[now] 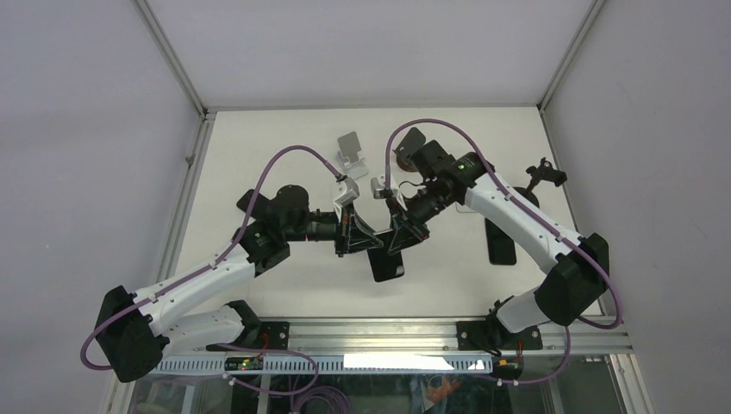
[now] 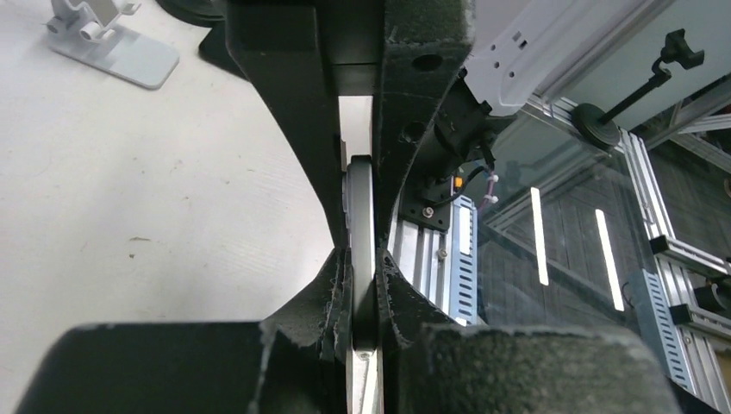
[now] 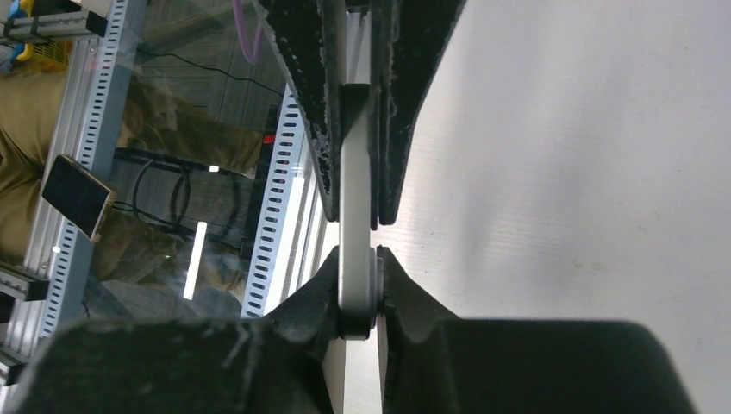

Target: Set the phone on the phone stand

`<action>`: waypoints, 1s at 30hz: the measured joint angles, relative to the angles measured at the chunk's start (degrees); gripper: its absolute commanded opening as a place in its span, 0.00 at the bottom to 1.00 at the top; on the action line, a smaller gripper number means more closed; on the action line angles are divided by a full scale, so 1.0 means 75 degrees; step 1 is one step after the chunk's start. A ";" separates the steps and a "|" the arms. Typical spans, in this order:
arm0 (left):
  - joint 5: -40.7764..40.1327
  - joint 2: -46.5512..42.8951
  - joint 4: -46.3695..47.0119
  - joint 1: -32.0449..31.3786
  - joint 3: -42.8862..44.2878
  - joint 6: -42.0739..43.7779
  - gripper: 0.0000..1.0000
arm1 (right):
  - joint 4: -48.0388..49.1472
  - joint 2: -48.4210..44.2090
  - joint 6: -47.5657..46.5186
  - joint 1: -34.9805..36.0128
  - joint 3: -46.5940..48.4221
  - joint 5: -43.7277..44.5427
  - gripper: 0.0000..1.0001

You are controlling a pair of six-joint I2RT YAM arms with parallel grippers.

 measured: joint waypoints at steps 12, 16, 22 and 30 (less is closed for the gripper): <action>-0.1941 -0.1953 0.0023 -0.0015 -0.0641 0.0055 0.73 | -0.0717 0.0239 -0.0533 -0.1224 0.0224 0.0128 0.00; -0.2442 -0.2873 0.0026 -0.0015 -0.1177 0.0131 0.73 | -0.0915 0.0230 -0.0787 -0.2509 0.0560 0.0242 0.01; -0.2652 -0.3092 0.0032 -0.0015 -0.1804 0.0020 0.72 | -0.1055 0.0268 -0.1396 -0.4843 0.1172 0.0309 0.02; -0.2655 -0.3037 0.0189 -0.0015 -0.2084 -0.0210 0.72 | -0.1276 0.1466 -0.2949 -0.6164 0.2387 0.0615 0.02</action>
